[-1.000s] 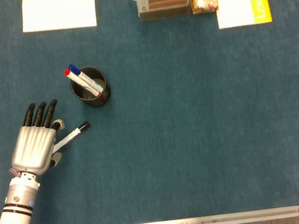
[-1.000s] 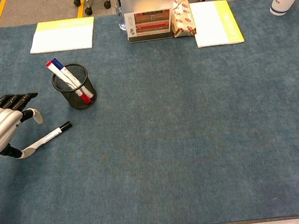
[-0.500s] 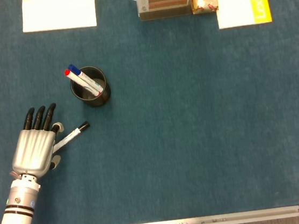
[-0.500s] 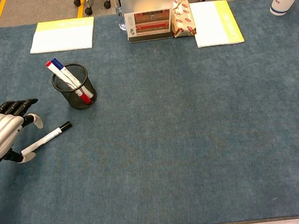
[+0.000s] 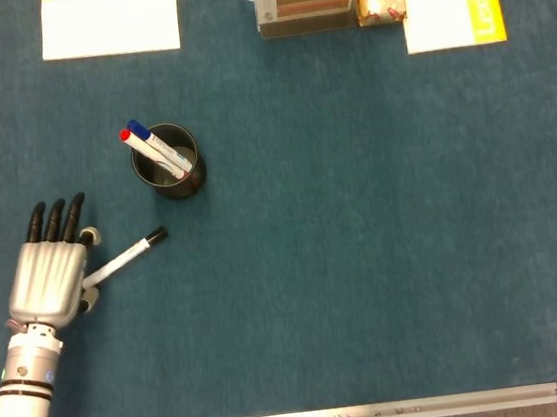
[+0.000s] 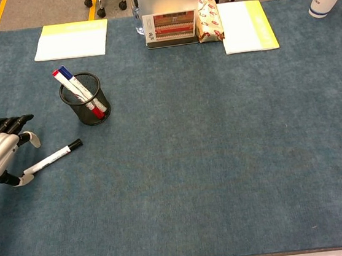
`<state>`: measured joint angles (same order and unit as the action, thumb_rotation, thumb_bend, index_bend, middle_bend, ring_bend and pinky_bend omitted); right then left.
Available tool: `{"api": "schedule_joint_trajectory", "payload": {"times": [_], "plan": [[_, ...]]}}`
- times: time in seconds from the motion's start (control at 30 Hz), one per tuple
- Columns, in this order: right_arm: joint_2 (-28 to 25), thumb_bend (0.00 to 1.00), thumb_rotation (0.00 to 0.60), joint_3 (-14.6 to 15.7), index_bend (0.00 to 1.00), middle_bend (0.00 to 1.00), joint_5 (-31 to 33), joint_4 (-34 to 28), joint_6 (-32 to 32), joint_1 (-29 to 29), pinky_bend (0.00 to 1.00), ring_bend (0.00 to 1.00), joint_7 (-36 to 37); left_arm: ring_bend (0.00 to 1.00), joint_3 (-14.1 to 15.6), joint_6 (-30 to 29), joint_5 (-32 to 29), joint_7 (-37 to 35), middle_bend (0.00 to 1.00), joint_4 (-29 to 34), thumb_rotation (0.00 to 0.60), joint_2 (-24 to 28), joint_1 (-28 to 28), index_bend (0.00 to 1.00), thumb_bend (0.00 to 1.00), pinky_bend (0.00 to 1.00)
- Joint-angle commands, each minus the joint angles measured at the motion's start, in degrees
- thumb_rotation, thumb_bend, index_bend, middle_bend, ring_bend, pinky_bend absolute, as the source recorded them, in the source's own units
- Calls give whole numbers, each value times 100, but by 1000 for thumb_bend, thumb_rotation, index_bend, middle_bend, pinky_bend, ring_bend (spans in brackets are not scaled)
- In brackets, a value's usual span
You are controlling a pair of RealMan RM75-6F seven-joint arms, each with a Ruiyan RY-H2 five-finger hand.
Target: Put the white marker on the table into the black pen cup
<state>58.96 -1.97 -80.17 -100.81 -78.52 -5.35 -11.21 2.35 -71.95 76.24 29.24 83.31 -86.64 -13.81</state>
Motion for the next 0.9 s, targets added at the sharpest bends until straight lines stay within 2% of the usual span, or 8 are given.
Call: {"api": "schedule_joint_trajectory", "payload": {"times": [0.03, 0.23, 0.37, 0.67, 0.9], "plan": [[2, 572, 600, 1, 335, 379, 1, 0, 2, -1, 691, 449, -2, 0, -121, 21, -6, -165, 0, -201, 600, -41, -50, 327, 151, 0], [4, 572, 600, 2, 336, 379, 2, -2, 0, 1, 691, 449, -11, 0, -315, -71, 78, -407, 0, -575, 600, -109, -129, 327, 151, 0], [4, 572, 600, -2, 336, 379, 8, 0, -1, 0, 691, 449, -8, 0, -389, -182, 133, -563, 0, -602, 600, -128, -124, 327, 152, 0], [1, 571, 600, 5, 335, 379, -1, -10, -1, 1, 691, 449, -12, 0, -495, 38, -181, -797, 0, 268, 600, 140, -117, 361, 151, 0], [1, 572, 600, 4, 335, 379, 14, -4, 15, -5, 691, 449, -12, 0, -698, 211, -648, -694, 0, 529, 599, 146, -196, 425, 151, 0]]}}
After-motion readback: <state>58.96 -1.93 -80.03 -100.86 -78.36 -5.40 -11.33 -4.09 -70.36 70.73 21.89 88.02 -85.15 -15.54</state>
